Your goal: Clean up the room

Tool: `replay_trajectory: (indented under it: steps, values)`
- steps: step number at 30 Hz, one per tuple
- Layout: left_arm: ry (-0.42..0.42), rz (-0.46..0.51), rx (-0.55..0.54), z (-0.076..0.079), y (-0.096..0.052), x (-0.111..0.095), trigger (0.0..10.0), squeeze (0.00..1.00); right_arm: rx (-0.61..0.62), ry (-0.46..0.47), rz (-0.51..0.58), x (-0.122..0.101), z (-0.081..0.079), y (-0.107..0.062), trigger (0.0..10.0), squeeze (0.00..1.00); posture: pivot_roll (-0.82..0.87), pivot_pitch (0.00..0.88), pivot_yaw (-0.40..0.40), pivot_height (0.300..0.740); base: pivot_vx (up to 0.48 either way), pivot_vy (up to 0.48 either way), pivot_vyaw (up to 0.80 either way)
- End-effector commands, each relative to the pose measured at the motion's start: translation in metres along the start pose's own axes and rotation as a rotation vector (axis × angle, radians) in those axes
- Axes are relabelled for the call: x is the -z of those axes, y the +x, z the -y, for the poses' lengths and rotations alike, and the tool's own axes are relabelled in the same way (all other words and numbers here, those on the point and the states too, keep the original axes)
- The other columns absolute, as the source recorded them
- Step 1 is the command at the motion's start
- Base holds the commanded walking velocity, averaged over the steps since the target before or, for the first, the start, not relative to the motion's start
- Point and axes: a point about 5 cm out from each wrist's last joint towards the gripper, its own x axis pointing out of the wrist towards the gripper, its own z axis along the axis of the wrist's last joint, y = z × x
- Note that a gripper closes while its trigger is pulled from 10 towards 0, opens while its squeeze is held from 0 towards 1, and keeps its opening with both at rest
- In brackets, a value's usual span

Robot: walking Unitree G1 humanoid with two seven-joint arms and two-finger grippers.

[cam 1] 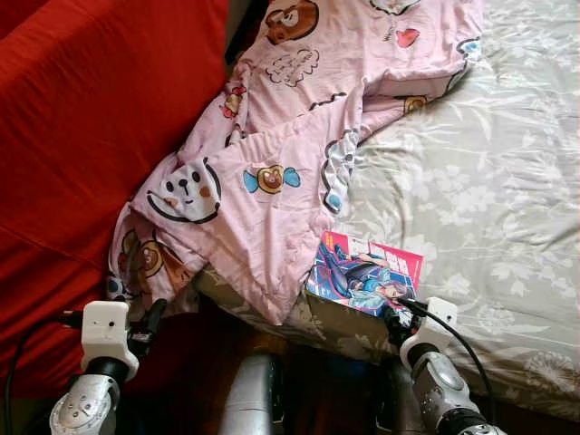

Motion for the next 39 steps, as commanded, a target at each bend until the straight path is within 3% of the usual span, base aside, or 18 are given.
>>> replay_trajectory:
  steps: [1, 8, 13, 14, 16, 24, 30, 35, 39]
  values:
    - [0.016, -0.049, -0.030, -0.013, -0.009, 0.008, 10.0, 0.00, 0.007, 0.048, -0.073, 0.022, 0.000, -0.007, 10.0, 0.00, 0.20, 0.372, 0.199, 0.651, 0.000, 0.000, 0.00]
    - [0.023, -0.054, -0.019, -0.010, -0.012, 0.006, 10.0, 0.00, -0.019, 0.133, -0.090, 0.026, -0.003, -0.007, 10.0, 0.00, 0.21, 0.373, 0.202, 0.651, 0.000, 0.000, 0.00]
    - [0.029, -0.055, -0.014, -0.010, -0.014, 0.005, 10.0, 0.00, 0.026, 0.267, -0.086, 0.028, 0.005, -0.009, 10.0, 0.00, 0.22, 0.373, 0.208, 0.651, 0.000, 0.000, 0.00]
    - [0.033, -0.052, -0.013, -0.011, -0.015, 0.004, 10.0, 0.00, 0.050, 0.394, -0.075, 0.031, 0.010, -0.011, 10.0, 0.00, 0.22, 0.374, 0.213, 0.651, 0.000, 0.000, 0.00]
    - [0.035, -0.052, -0.013, -0.013, -0.016, 0.003, 10.0, 0.00, 0.058, 0.475, -0.066, 0.033, 0.012, -0.013, 10.0, 0.00, 0.22, 0.377, 0.214, 0.651, 0.000, 0.000, 0.00]
    - [0.048, -0.056, -0.009, -0.016, -0.018, 0.000, 10.0, 0.00, 0.100, 0.647, -0.074, 0.042, 0.020, -0.018, 10.0, 0.00, 0.24, 0.386, 0.228, 0.651, 0.000, 0.000, 0.00]
    - [0.055, -0.066, -0.003, -0.017, -0.024, 0.000, 10.0, 0.00, 0.081, 0.710, -0.085, 0.046, 0.020, -0.020, 10.0, 0.00, 0.26, 0.396, 0.240, 0.651, 0.000, 0.000, 0.00]
    - [0.061, -0.075, 0.002, -0.018, -0.028, -0.001, 10.0, 0.00, 0.137, 0.764, -0.086, 0.047, 0.027, -0.022, 10.0, 0.00, 0.27, 0.405, 0.249, 0.651, 0.000, 0.000, 0.00]
    - [0.068, -0.079, 0.005, -0.019, -0.031, -0.002, 10.0, 0.00, 0.090, 0.730, -0.160, 0.052, 0.015, -0.020, 10.0, 0.00, 0.28, 0.412, 0.255, 0.651, 0.000, 0.000, 0.00]
